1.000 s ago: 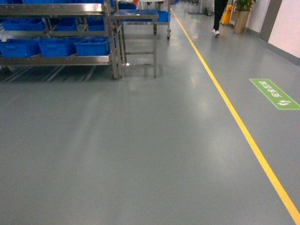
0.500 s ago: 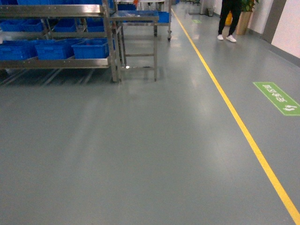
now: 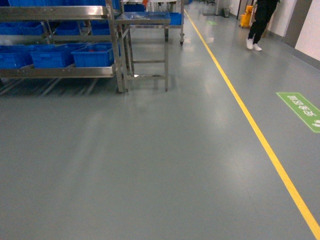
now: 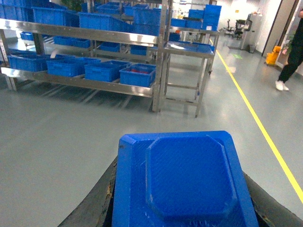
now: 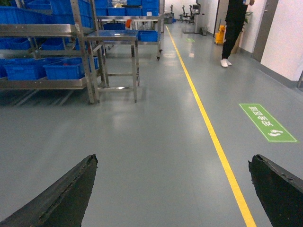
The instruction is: Pick blue part to blue bin on bottom shelf
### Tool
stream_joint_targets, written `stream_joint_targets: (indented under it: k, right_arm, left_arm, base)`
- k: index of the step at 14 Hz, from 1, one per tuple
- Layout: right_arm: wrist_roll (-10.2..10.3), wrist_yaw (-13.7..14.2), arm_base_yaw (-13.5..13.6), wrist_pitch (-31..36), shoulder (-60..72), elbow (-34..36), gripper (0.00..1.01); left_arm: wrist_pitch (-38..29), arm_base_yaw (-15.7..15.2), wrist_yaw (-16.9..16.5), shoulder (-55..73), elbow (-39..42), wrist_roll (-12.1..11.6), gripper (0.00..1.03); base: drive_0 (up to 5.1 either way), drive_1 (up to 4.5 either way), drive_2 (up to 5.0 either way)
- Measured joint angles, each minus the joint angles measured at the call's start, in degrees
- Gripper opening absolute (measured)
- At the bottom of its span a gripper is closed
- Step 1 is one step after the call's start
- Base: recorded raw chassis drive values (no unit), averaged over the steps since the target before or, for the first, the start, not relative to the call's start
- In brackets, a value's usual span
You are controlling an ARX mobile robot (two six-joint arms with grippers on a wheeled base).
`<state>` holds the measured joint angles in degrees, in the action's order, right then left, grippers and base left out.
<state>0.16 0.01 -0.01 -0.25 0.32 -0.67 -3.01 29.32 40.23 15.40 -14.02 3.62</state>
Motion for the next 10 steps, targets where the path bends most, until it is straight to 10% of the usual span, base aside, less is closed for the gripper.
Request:
stream_joint_targets:
  k: [10]
  right_arm:
    - [0.00, 0.00, 0.00, 0.04, 0.00, 0.00, 0.98]
  left_arm:
    - [-0.07, 0.00, 0.04, -0.09, 0.00, 0.00, 0.43]
  base:
    - [0.0, 4.04, -4.0]
